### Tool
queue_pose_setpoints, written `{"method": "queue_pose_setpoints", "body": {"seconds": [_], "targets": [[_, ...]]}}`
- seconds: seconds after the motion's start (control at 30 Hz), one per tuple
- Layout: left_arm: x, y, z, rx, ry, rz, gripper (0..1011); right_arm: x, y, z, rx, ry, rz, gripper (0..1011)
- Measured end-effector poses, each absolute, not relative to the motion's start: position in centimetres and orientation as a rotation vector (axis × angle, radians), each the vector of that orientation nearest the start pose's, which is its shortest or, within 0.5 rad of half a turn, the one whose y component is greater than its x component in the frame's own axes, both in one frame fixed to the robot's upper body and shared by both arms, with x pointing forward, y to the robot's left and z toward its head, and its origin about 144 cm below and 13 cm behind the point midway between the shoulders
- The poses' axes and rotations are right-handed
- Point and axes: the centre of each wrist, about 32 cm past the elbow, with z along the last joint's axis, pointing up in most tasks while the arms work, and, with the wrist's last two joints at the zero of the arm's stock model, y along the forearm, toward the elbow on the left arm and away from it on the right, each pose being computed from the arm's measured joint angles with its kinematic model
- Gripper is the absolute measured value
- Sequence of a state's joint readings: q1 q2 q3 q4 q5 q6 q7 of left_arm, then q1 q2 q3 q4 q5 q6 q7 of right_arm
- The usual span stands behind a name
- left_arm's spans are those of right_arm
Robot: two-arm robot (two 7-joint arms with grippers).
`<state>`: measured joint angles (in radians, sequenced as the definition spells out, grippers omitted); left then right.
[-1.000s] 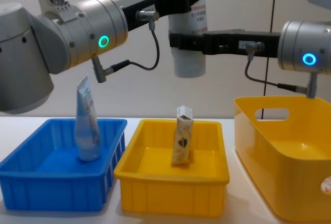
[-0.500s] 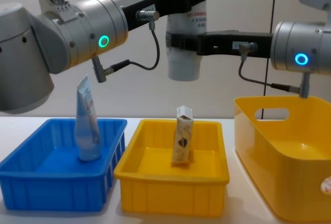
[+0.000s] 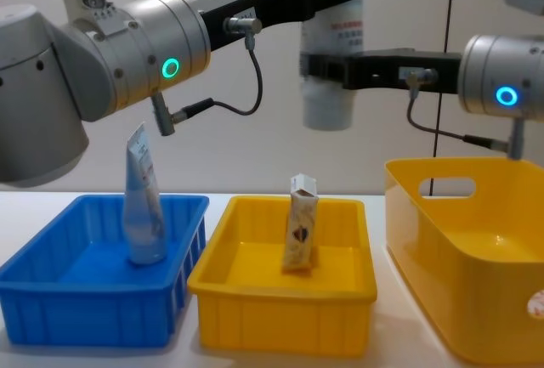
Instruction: Bimanual collaborative sorting of washing and personal care products
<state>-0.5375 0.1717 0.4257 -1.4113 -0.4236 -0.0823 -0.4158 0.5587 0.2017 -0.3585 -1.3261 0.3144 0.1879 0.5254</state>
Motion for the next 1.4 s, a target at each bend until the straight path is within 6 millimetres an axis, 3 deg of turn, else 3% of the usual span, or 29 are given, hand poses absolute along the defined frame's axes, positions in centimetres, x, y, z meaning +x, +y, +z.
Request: {"method": "queue_pose_setpoints", "body": {"seconds": [0.87, 1.07, 1.17, 1.3, 1.4], "targets": [[57.2, 15.6, 127.7, -0.294, -0.215, 0.742, 1001, 56.5, -23.7, 126.5, -0.103, -0.093, -1.134, 152], [57.2, 15.6, 127.7, -0.294, -0.215, 0.742, 1001, 56.0, -25.1, 126.4, -0.139, -0.086, -1.228, 305], [57.2, 15.6, 127.7, -0.294, -0.215, 0.742, 1001, 55.8, -25.8, 126.3, -0.159, -0.079, -1.278, 466], [57.2, 15.6, 127.7, -0.294, -0.215, 0.742, 1001, 55.6, -26.9, 126.1, -0.190, -0.064, -1.348, 555], [57.2, 15.6, 127.7, -0.294, -0.215, 0.742, 1001, 55.5, -27.6, 126.0, -0.211, -0.051, -1.396, 675]]}}
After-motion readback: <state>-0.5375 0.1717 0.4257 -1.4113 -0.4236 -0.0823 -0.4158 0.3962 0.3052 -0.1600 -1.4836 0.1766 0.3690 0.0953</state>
